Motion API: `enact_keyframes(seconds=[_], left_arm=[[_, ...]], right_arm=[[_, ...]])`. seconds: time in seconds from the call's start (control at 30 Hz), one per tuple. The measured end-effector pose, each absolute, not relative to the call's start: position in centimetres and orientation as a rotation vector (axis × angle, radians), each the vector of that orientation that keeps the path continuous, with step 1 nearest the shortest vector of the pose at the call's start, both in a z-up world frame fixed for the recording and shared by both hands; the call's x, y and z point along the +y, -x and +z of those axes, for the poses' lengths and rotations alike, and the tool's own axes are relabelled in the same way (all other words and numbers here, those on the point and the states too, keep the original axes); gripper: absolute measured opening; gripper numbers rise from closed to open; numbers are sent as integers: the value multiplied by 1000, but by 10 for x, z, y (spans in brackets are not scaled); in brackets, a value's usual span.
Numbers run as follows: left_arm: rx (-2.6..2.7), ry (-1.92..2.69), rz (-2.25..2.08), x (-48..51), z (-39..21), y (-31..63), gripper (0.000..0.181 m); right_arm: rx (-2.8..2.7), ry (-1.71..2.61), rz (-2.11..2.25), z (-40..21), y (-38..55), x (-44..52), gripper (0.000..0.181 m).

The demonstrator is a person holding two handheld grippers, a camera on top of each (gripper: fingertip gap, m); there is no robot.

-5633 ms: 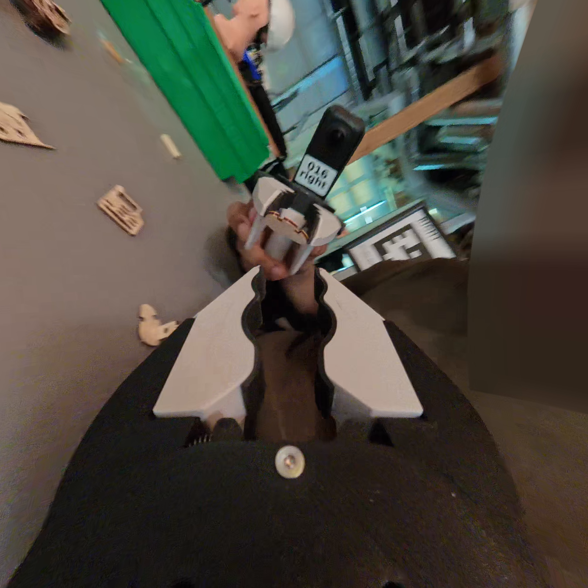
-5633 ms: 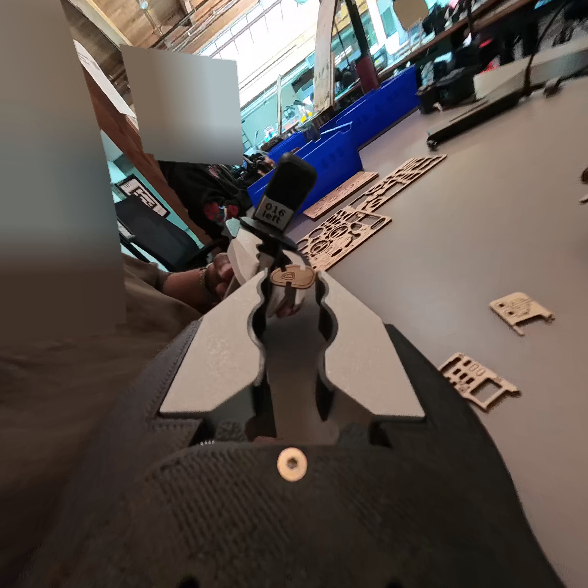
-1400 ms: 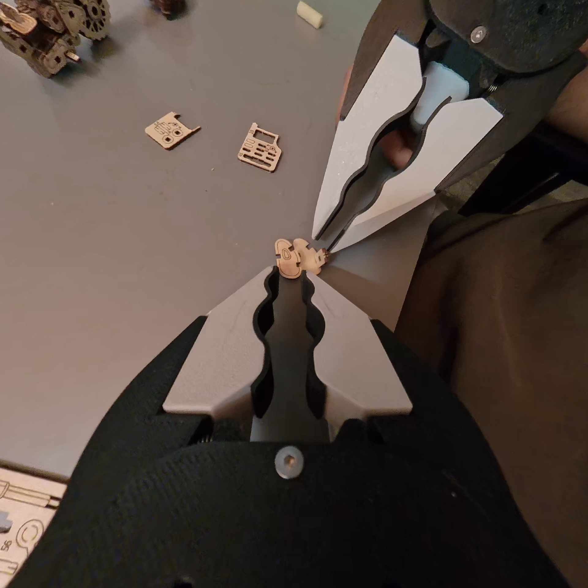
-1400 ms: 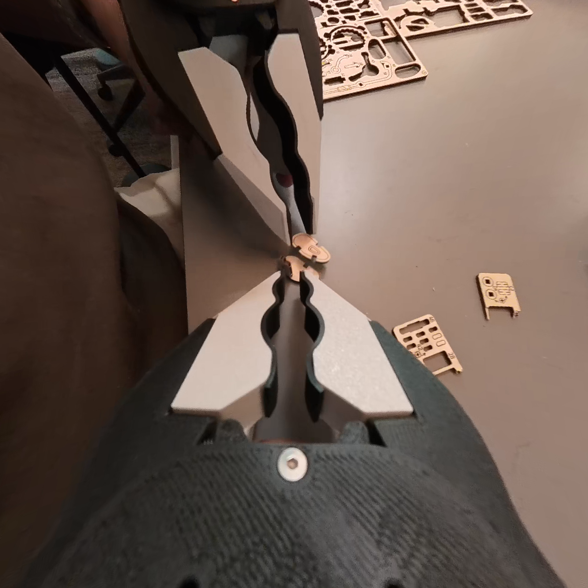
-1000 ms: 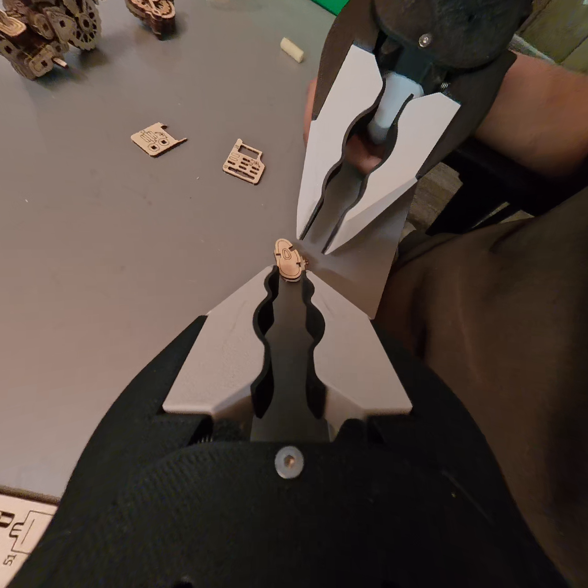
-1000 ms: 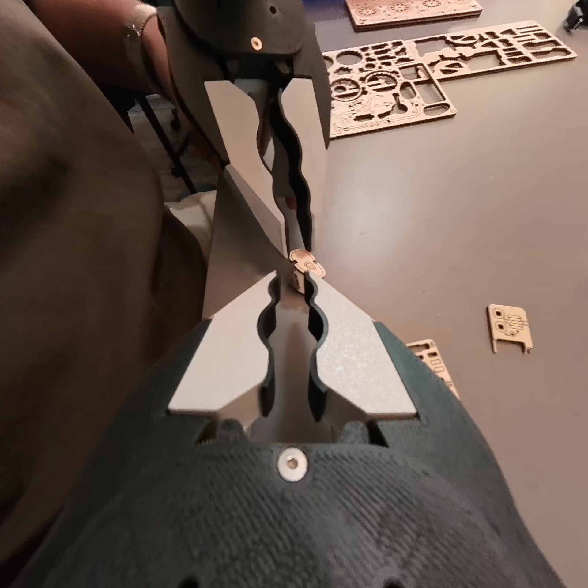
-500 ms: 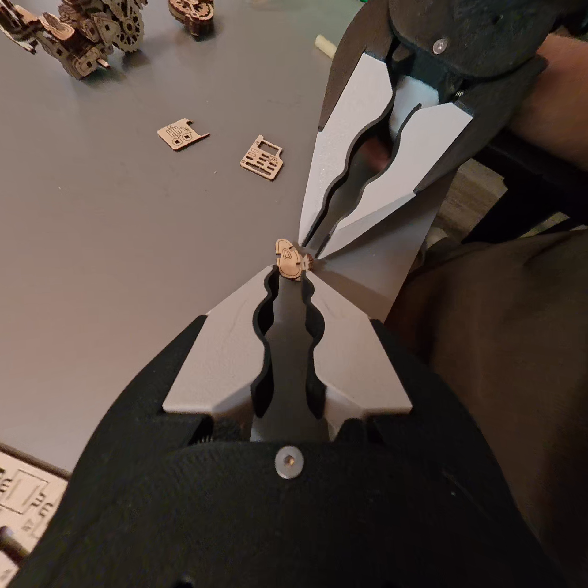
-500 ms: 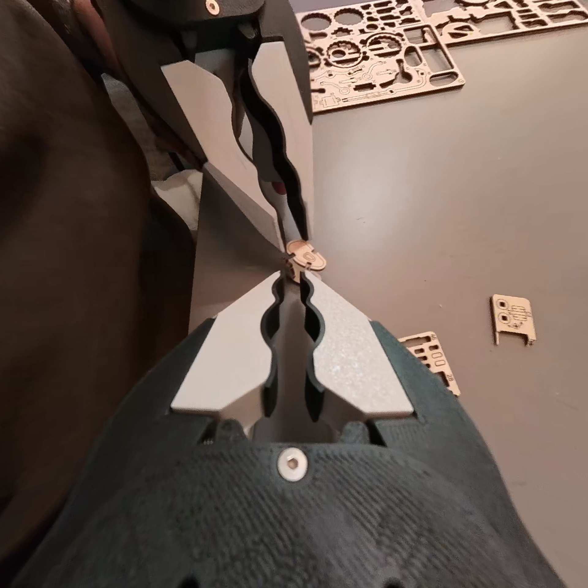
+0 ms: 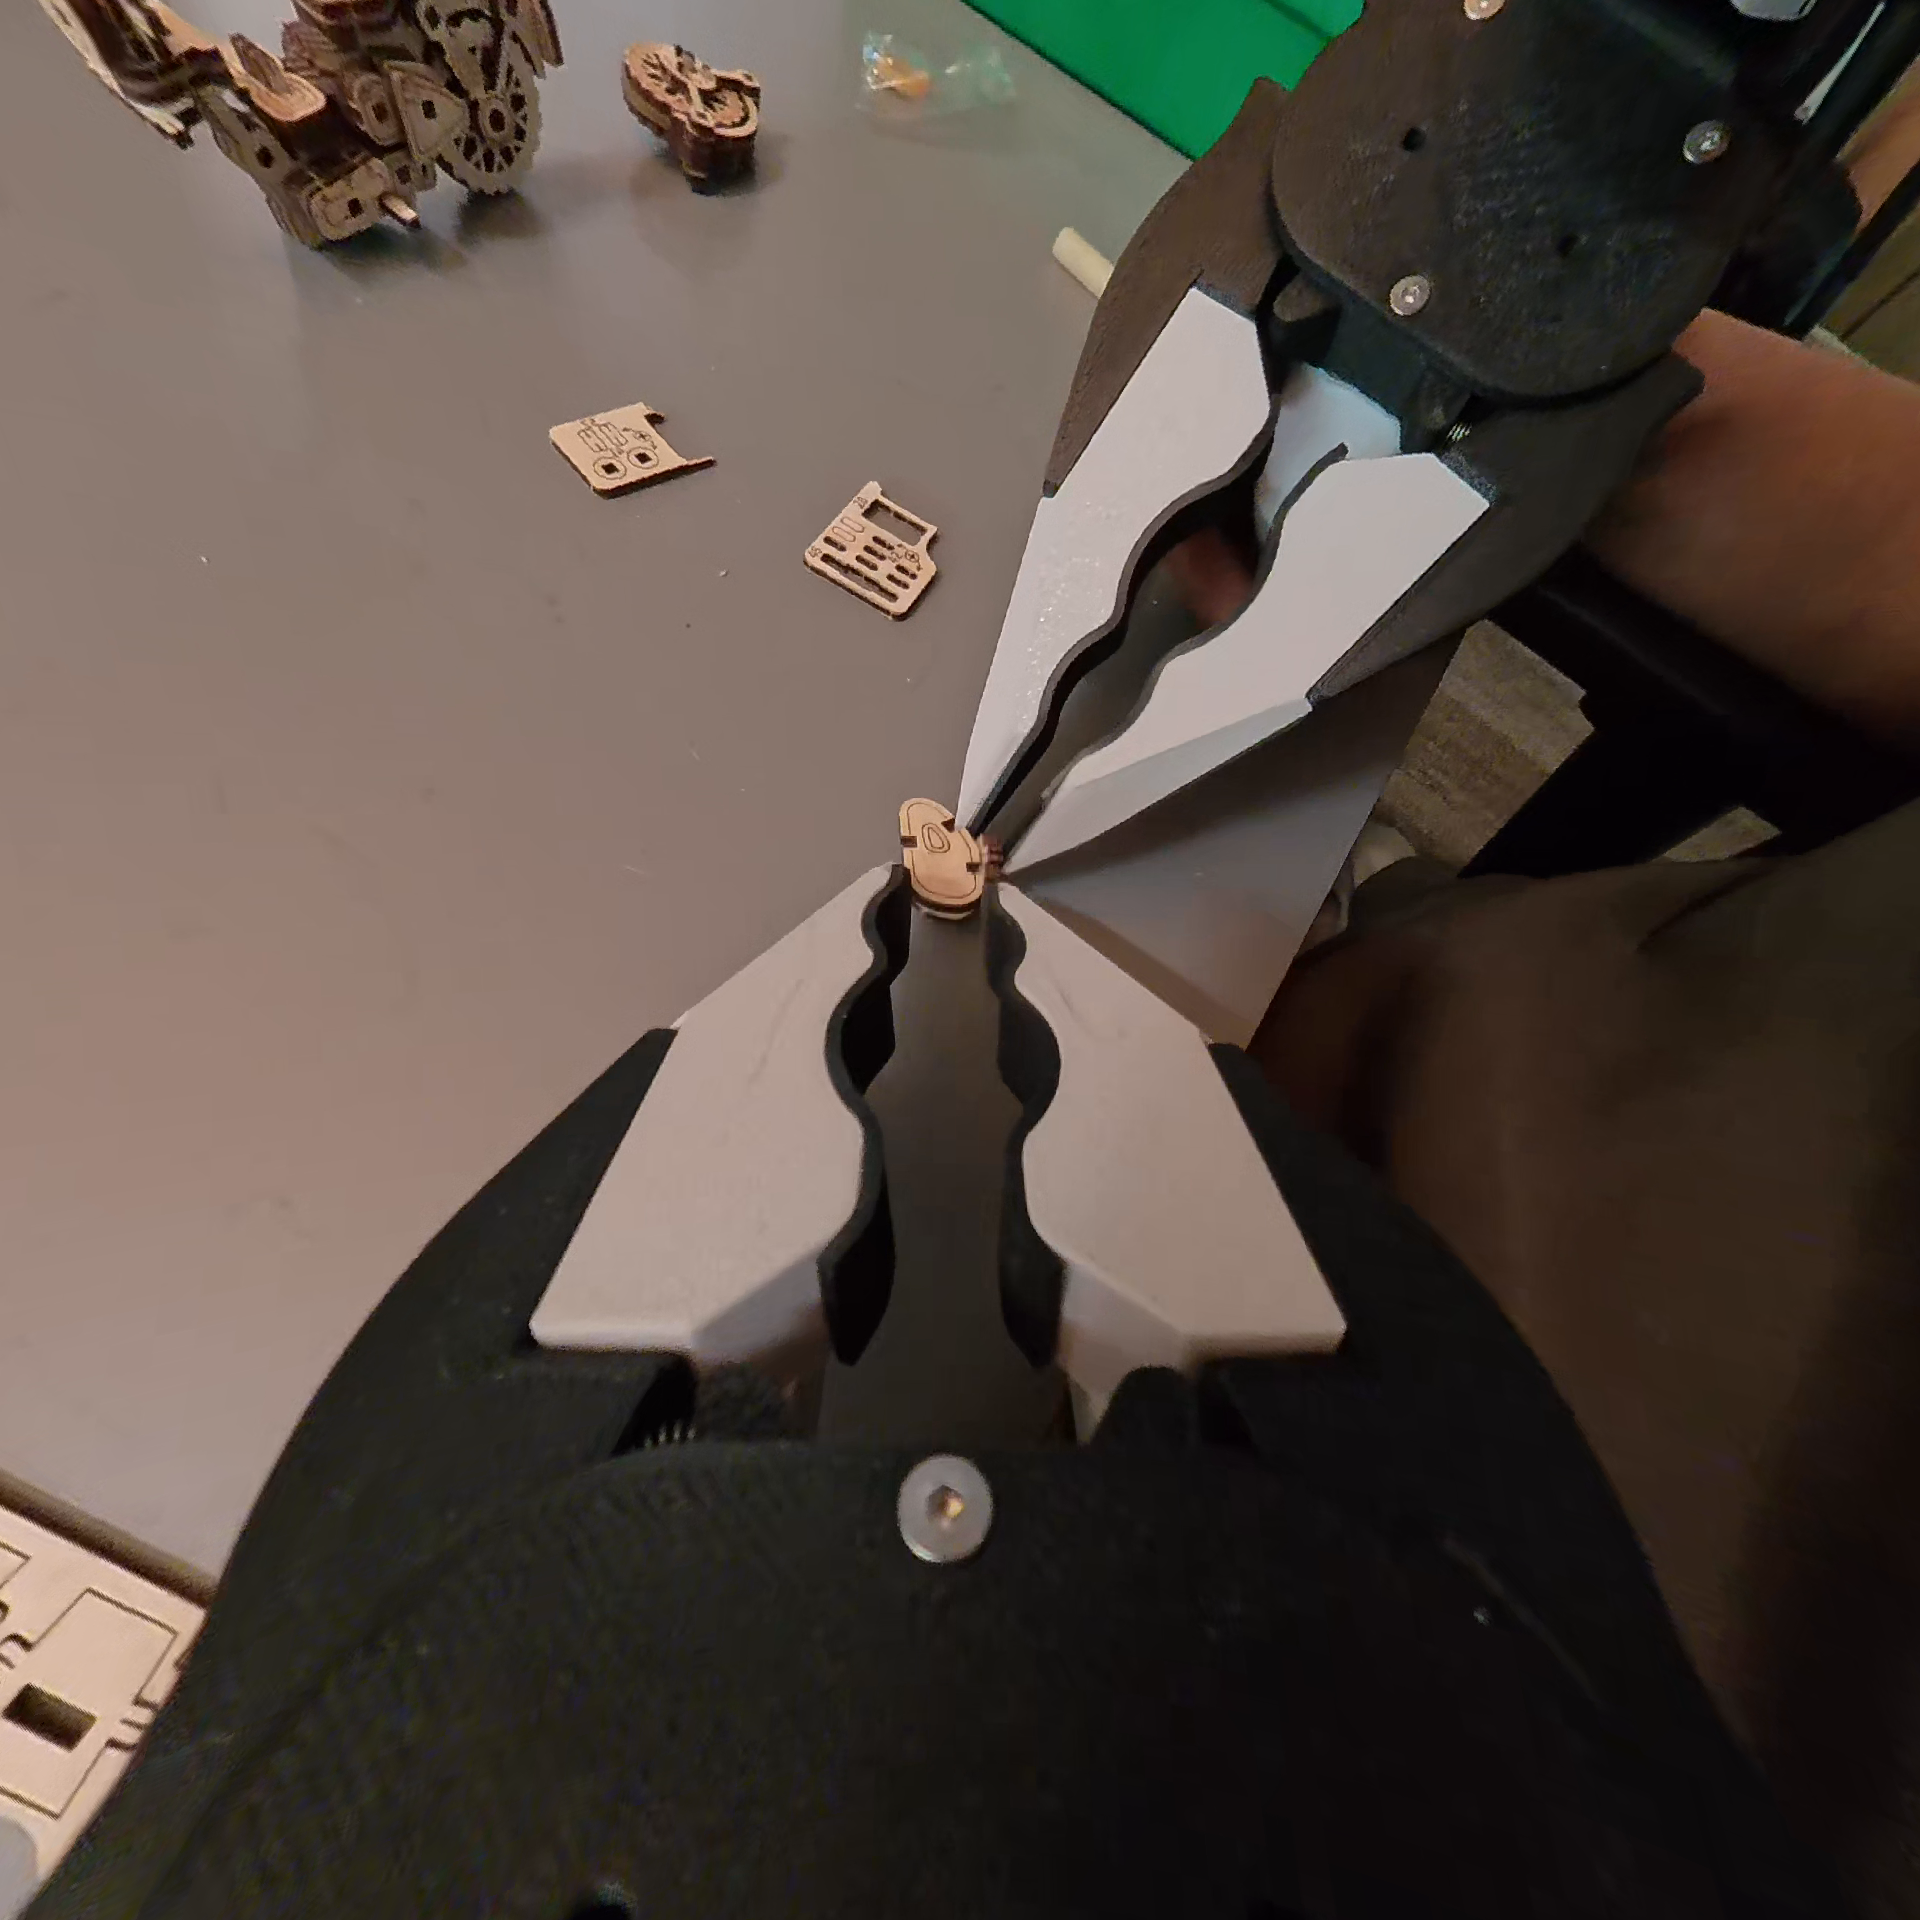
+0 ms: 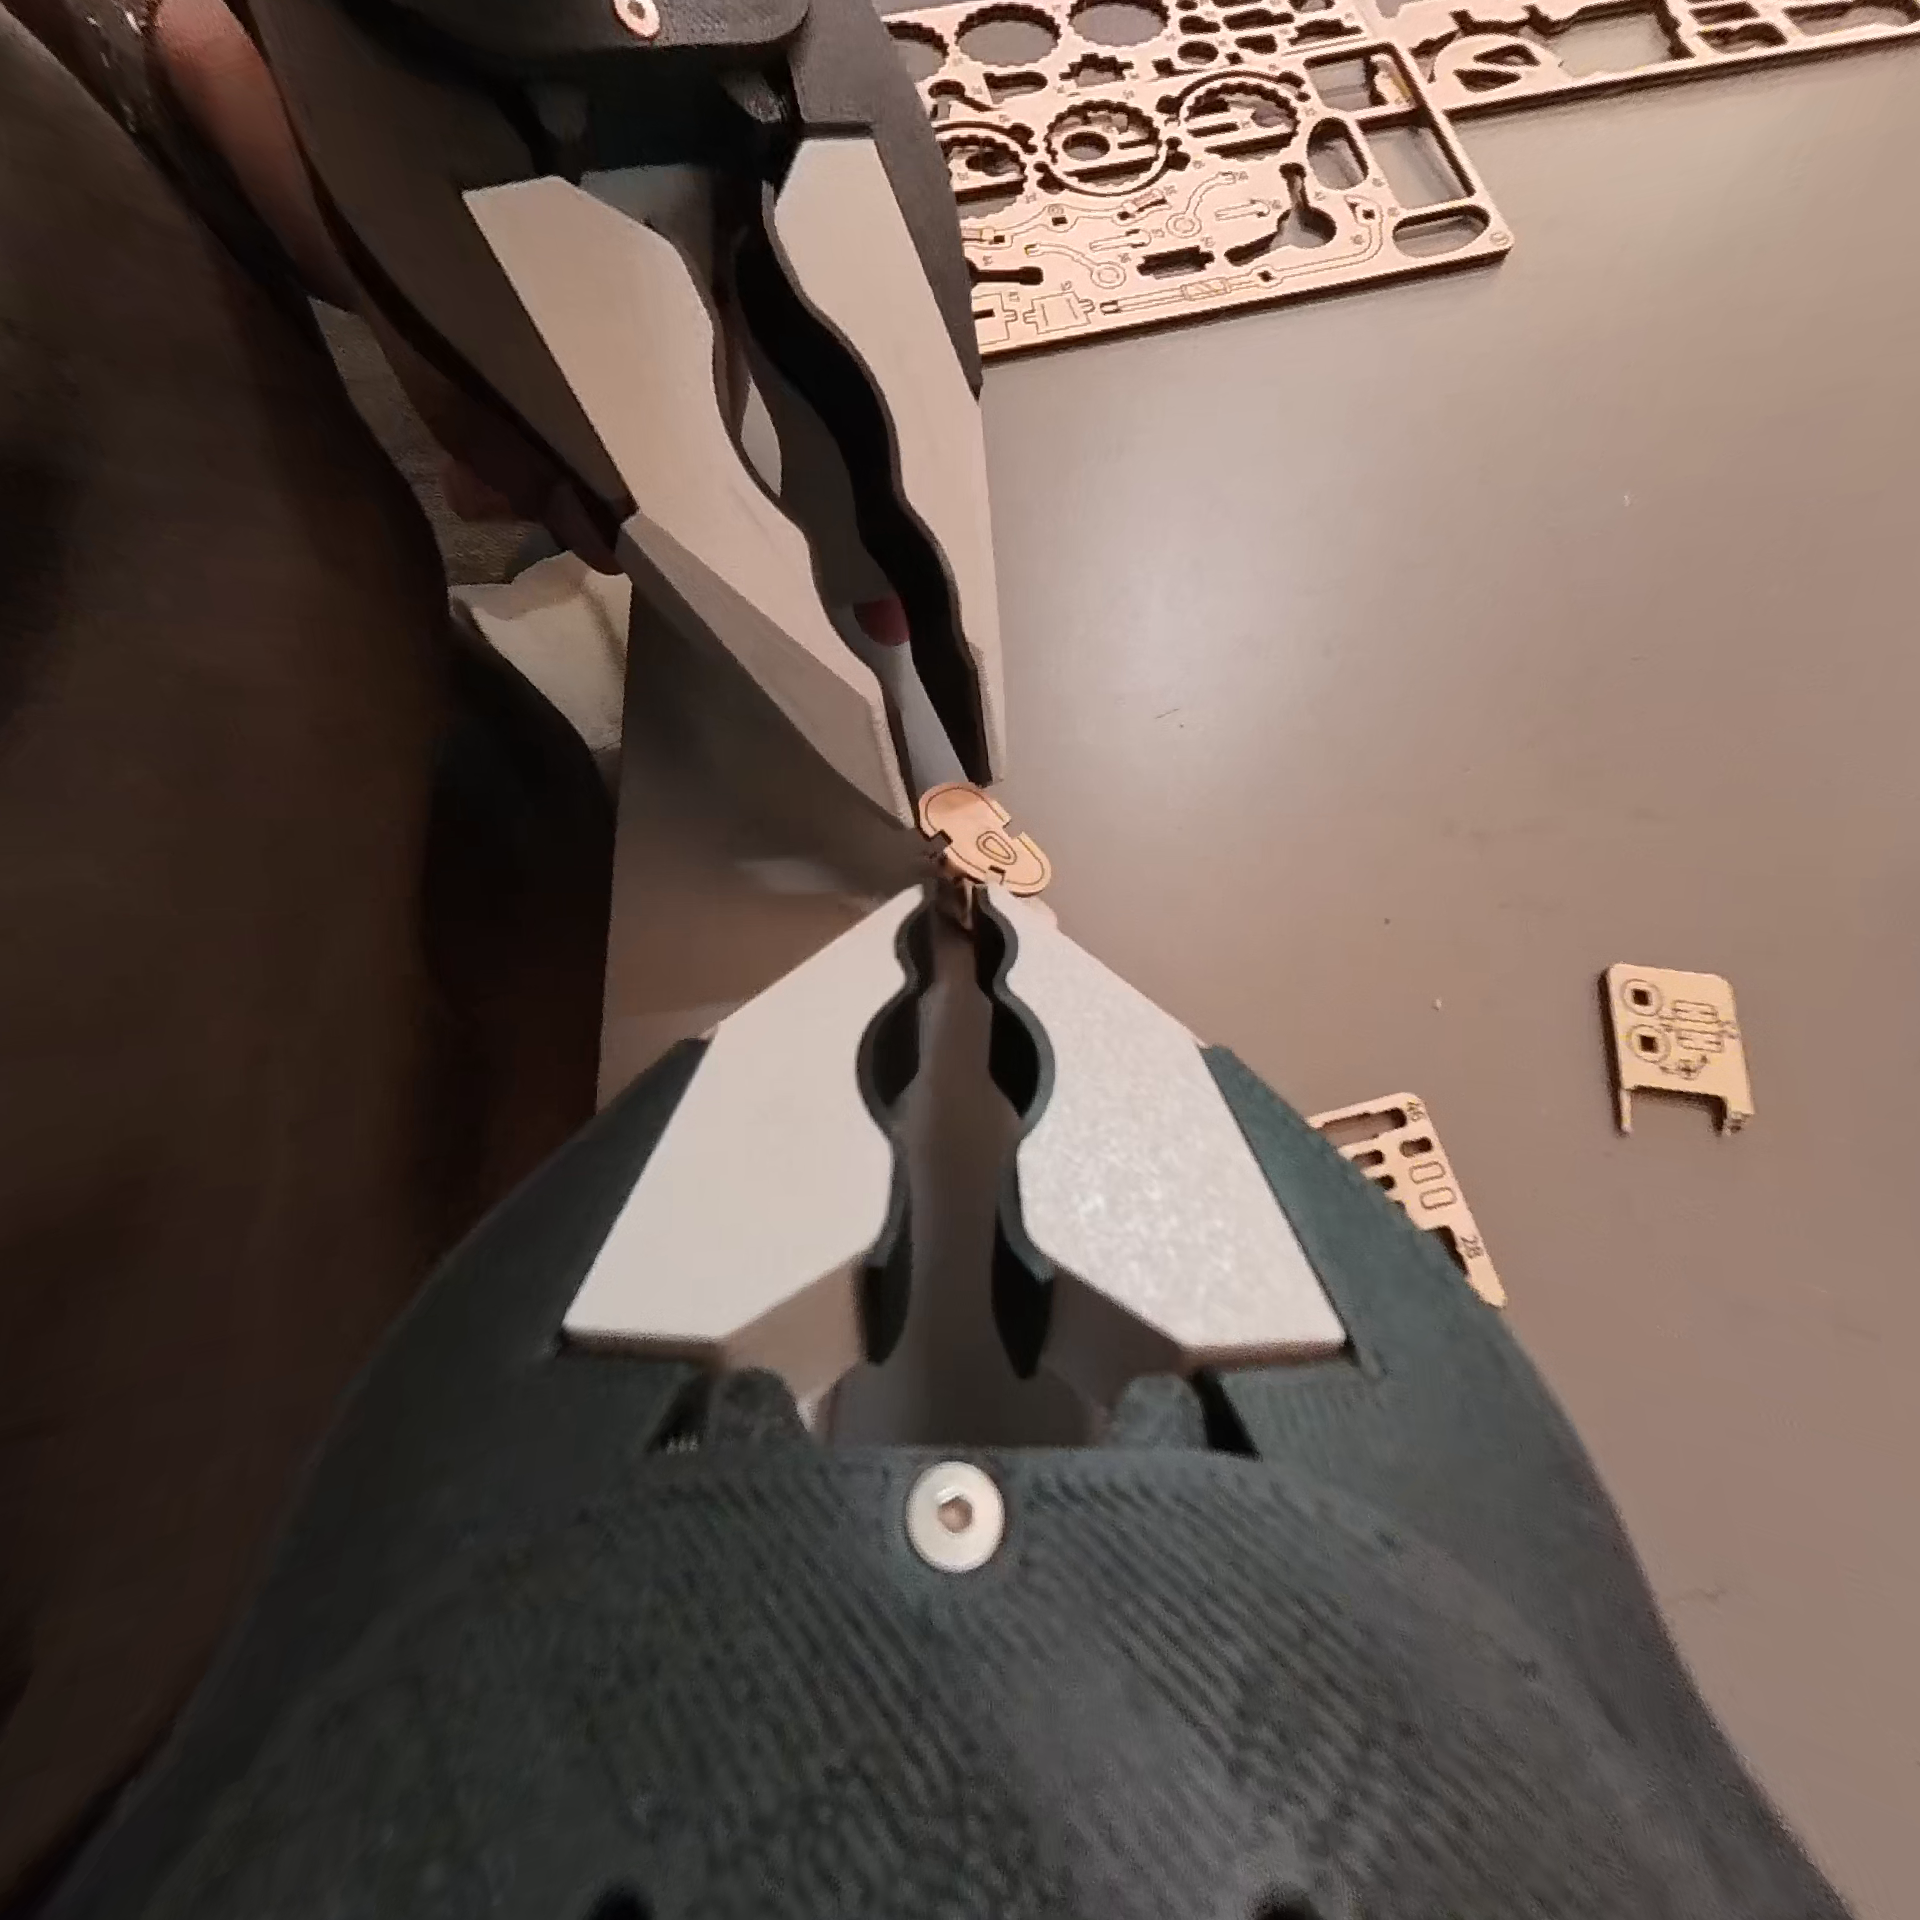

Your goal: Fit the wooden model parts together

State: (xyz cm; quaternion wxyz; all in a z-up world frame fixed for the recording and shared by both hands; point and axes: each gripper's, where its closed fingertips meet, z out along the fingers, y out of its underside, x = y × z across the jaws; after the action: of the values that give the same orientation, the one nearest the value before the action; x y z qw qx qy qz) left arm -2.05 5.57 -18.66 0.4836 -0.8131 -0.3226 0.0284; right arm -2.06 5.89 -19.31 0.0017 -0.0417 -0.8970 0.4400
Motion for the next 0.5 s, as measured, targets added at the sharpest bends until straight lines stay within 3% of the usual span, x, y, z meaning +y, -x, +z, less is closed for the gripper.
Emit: enact_keyframes(seconds=[0.5], left_arm=[[-960,1825,12,53,-182,26,11]], right_arm=[[-2876,294,1409,-195,23,61,5]])
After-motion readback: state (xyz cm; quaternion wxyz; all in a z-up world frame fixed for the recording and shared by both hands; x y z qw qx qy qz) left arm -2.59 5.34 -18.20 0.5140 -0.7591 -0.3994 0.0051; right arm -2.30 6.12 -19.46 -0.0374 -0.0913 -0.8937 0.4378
